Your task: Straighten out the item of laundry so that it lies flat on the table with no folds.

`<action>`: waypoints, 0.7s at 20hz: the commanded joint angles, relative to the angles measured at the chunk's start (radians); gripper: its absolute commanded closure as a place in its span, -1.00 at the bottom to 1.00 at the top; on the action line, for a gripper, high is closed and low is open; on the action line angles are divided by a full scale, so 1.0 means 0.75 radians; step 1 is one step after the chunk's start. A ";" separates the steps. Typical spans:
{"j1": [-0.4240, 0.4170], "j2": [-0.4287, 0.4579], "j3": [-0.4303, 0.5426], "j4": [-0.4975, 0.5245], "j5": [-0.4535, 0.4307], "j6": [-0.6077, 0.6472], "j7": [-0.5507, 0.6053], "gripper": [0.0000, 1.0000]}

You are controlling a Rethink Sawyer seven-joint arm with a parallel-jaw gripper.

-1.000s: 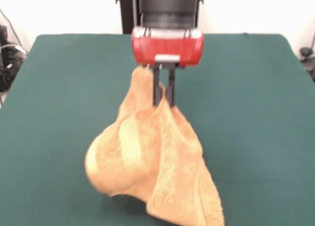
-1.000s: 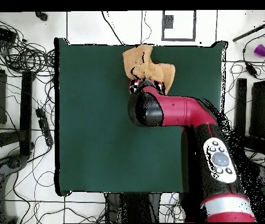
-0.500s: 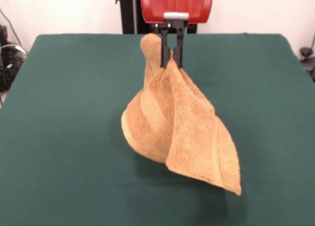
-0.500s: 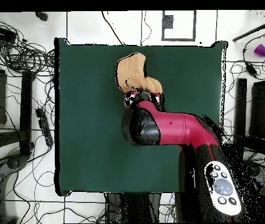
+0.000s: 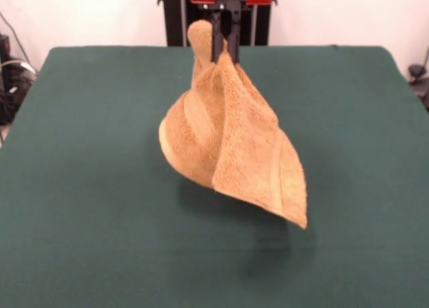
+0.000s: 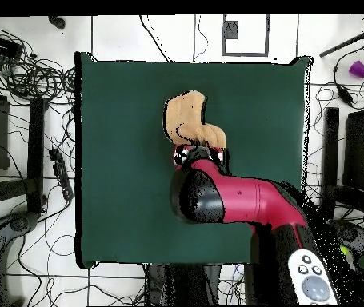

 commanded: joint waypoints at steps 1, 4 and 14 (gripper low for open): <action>-0.011 -0.101 0.125 0.217 0.081 0.013 0.207 1.00; -0.051 -0.152 0.169 0.234 0.107 0.065 0.168 1.00; -0.204 -0.309 0.321 0.177 0.270 0.410 -0.049 1.00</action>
